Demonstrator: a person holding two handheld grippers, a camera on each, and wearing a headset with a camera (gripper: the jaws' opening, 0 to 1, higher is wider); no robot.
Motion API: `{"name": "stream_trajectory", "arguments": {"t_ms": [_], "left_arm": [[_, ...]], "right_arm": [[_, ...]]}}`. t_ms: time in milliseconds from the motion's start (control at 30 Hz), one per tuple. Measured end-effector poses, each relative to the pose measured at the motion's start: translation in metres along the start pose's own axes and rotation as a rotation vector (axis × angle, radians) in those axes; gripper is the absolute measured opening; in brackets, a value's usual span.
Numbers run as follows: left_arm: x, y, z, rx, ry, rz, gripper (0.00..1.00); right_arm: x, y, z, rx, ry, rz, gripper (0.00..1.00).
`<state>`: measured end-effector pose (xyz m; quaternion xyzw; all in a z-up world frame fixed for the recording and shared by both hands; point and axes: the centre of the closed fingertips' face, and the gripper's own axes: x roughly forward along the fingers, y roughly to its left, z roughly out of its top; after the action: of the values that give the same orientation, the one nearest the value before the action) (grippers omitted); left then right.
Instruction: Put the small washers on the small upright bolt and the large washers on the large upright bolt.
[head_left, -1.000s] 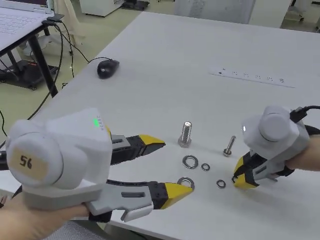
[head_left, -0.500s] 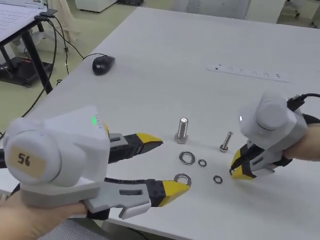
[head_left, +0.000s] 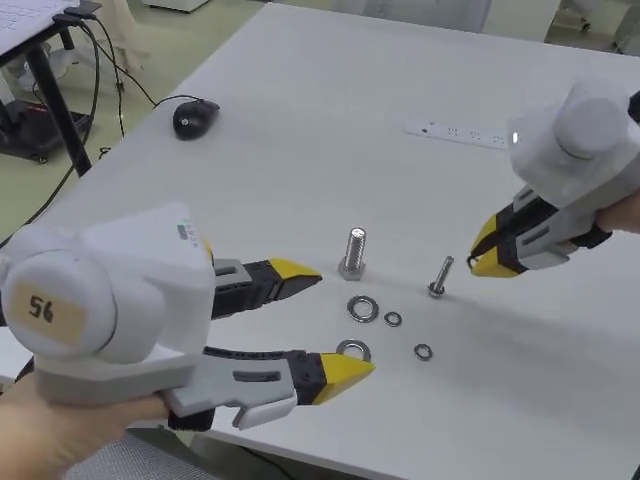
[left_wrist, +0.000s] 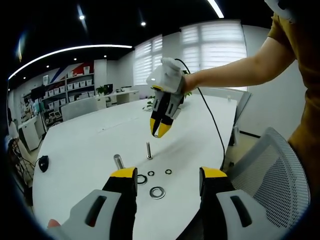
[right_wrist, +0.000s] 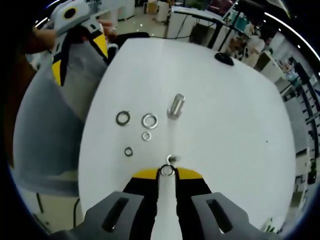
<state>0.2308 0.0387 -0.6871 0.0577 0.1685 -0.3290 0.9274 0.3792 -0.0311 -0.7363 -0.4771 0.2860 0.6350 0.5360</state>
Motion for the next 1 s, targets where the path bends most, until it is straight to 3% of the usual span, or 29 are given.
{"name": "stream_trajectory", "arguments": {"t_ms": [233, 733, 1000], "left_arm": [[0.001, 0.001, 0.001, 0.0, -0.001, -0.004, 0.47], [0.0, 0.003, 0.006, -0.027, -0.025, -0.001, 0.31], [0.0, 0.007, 0.006, -0.033, -0.035, 0.005, 0.31]], "right_arm": [[0.011, -0.005, 0.01, -0.02, 0.0, 0.009, 0.12], [0.023, -0.011, 0.005, -0.025, 0.023, 0.039, 0.12], [0.028, -0.015, 0.004, -0.026, 0.031, 0.045, 0.12]]}}
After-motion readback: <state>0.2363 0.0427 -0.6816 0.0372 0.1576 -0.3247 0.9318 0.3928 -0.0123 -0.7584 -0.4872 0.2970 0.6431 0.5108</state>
